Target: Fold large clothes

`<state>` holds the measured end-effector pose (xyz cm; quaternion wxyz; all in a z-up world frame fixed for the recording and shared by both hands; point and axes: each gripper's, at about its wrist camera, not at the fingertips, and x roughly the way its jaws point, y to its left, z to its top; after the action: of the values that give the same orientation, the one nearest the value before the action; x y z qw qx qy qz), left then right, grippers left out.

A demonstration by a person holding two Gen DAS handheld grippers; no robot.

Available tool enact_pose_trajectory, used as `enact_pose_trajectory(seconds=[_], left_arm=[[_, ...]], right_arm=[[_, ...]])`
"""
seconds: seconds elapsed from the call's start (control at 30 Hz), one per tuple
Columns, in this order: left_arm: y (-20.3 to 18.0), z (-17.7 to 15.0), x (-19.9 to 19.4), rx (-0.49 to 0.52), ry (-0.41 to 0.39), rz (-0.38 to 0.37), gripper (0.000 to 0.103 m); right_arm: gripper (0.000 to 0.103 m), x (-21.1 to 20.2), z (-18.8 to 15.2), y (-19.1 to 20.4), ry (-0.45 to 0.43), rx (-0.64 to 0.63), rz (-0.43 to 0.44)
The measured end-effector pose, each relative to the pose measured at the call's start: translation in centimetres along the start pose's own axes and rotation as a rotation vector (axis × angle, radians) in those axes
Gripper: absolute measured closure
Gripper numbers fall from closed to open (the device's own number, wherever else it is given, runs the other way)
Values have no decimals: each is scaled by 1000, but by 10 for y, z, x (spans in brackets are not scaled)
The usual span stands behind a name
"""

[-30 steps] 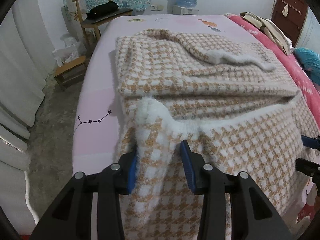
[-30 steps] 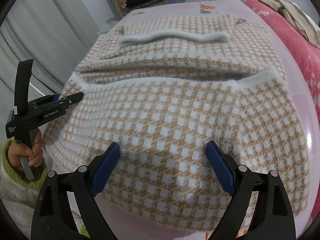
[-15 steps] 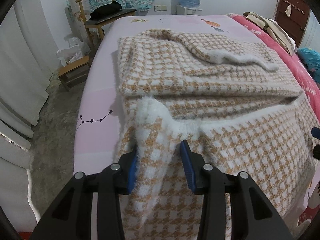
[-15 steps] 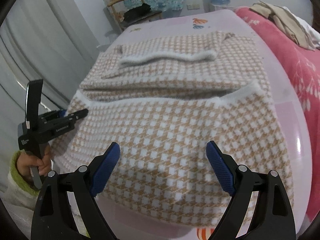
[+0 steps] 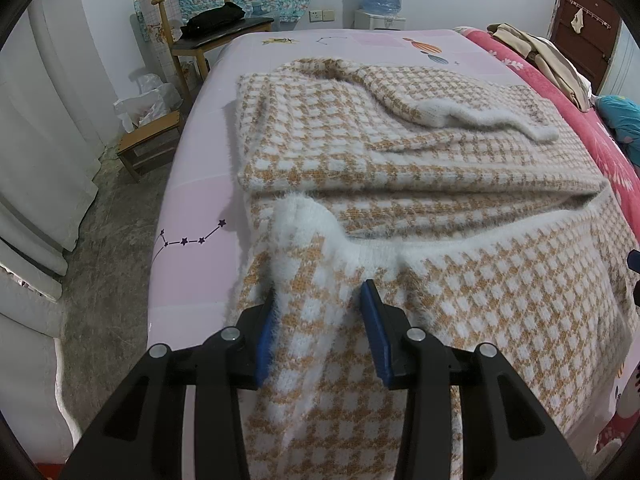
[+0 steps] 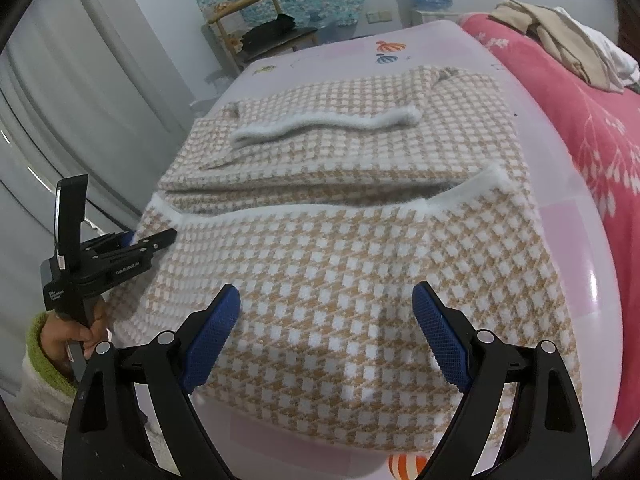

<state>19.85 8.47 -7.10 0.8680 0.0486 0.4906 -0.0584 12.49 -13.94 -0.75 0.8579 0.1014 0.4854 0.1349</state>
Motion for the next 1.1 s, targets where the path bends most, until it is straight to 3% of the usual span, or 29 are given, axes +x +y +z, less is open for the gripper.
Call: enact_pose_trajectory(seconds=[0.17, 0.37, 0.57, 0.77, 1.1], left_arm=[[0, 0, 0, 2, 0, 2, 65], [-3, 0, 0, 15, -1, 29, 65], [-9, 1, -1, 37, 0, 64, 65], [-10, 2, 0, 36, 2, 68, 65], [-10, 2, -1, 33, 6, 79, 65]], right_arm=[[19, -3, -2, -7, -3, 16, 14], [19, -27, -9, -50, -41, 77, -56], [32, -41, 0, -97, -54, 131, -96], [48, -16, 28, -111, -35, 132, -47], [57, 17, 47, -127, 28, 151, -45]])
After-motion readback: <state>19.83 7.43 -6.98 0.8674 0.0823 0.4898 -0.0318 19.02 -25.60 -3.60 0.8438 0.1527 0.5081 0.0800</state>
